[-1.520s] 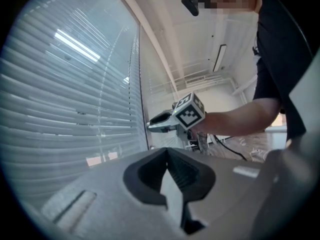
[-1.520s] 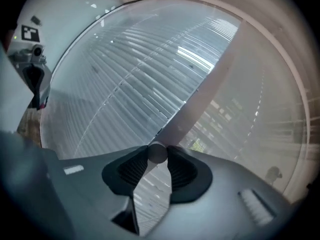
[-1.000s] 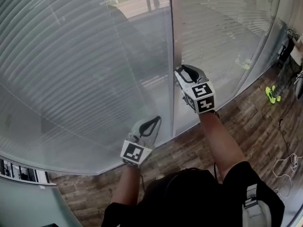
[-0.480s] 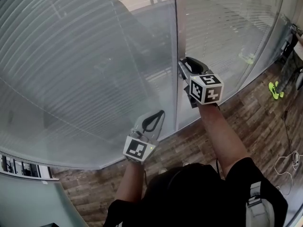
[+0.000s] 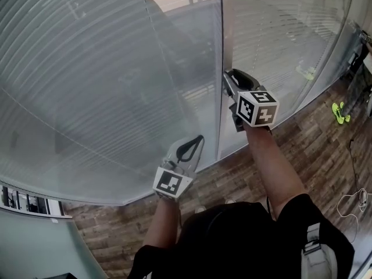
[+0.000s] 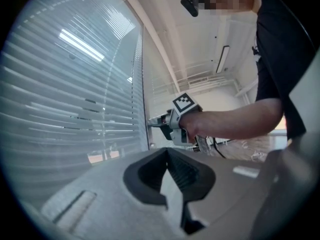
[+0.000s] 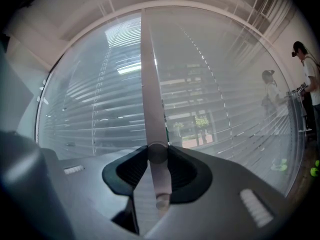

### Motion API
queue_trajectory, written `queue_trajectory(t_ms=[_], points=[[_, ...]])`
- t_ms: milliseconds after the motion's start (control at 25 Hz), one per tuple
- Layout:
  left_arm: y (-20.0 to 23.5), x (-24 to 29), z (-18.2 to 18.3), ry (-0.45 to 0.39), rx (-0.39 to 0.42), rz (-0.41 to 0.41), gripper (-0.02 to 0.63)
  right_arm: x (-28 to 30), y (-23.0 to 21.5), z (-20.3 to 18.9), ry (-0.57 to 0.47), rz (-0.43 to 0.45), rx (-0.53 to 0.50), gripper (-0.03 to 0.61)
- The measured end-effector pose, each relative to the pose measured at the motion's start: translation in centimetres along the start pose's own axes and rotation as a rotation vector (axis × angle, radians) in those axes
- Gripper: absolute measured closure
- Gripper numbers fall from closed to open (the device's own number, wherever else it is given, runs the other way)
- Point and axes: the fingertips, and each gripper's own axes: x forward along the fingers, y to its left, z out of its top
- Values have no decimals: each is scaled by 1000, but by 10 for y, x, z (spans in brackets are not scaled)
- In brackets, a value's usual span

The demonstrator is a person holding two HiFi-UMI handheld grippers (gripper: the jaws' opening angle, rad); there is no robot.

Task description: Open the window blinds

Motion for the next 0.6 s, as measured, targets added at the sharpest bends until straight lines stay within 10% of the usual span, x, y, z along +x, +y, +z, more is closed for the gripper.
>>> queue_trajectory(t_ms=[600], points=[[-8, 1, -1, 16, 6, -21, 609, 0, 0, 1, 9, 25, -50, 429]])
